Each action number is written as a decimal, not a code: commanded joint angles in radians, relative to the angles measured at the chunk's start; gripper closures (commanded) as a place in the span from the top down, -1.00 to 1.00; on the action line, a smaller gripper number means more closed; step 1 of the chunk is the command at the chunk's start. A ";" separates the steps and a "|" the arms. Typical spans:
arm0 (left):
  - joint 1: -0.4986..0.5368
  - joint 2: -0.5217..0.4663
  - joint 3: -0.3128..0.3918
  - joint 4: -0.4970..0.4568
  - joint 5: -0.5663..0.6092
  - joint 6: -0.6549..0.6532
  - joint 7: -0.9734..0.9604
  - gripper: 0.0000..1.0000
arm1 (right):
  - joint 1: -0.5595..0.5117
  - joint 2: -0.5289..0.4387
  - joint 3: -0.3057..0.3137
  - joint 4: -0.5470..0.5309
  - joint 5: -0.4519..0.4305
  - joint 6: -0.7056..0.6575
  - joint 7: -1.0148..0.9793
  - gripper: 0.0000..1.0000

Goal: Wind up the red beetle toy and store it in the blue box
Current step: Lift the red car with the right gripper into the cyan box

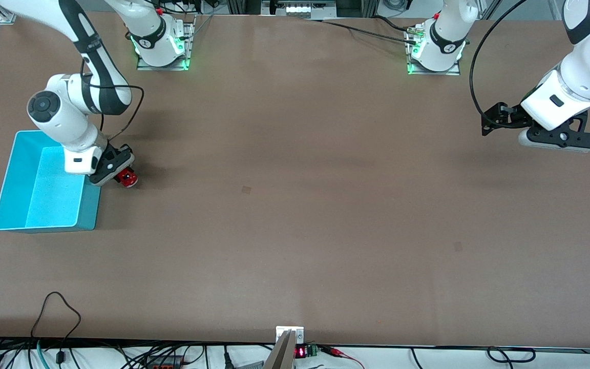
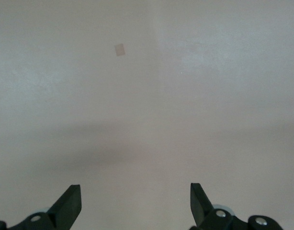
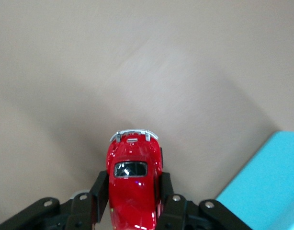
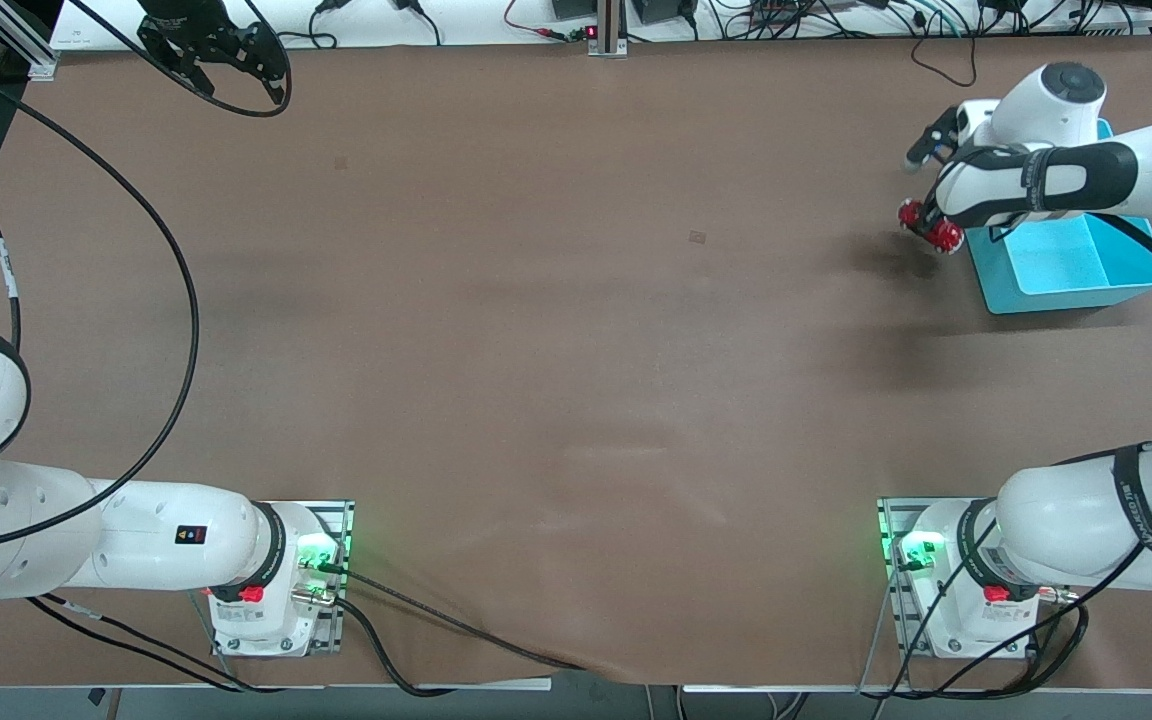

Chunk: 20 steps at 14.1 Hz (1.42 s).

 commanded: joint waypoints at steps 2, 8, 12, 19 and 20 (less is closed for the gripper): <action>0.005 0.009 -0.002 0.018 -0.017 0.002 -0.001 1.00 | -0.009 -0.044 0.000 0.098 0.005 -0.187 0.283 -1.00; 0.007 0.015 -0.002 0.020 -0.017 0.002 -0.001 1.00 | -0.042 -0.043 -0.161 0.217 0.003 -0.378 0.445 -1.00; 0.008 0.015 -0.002 0.020 -0.017 0.002 -0.001 1.00 | -0.043 0.020 -0.250 0.217 0.003 -0.347 0.460 -1.00; 0.008 0.015 -0.002 0.020 -0.018 0.002 -0.001 1.00 | -0.109 0.151 -0.283 0.217 0.006 -0.223 0.381 -0.97; 0.008 0.015 -0.002 0.020 -0.018 0.002 -0.001 1.00 | -0.129 0.166 -0.283 0.217 0.008 -0.203 0.361 -0.96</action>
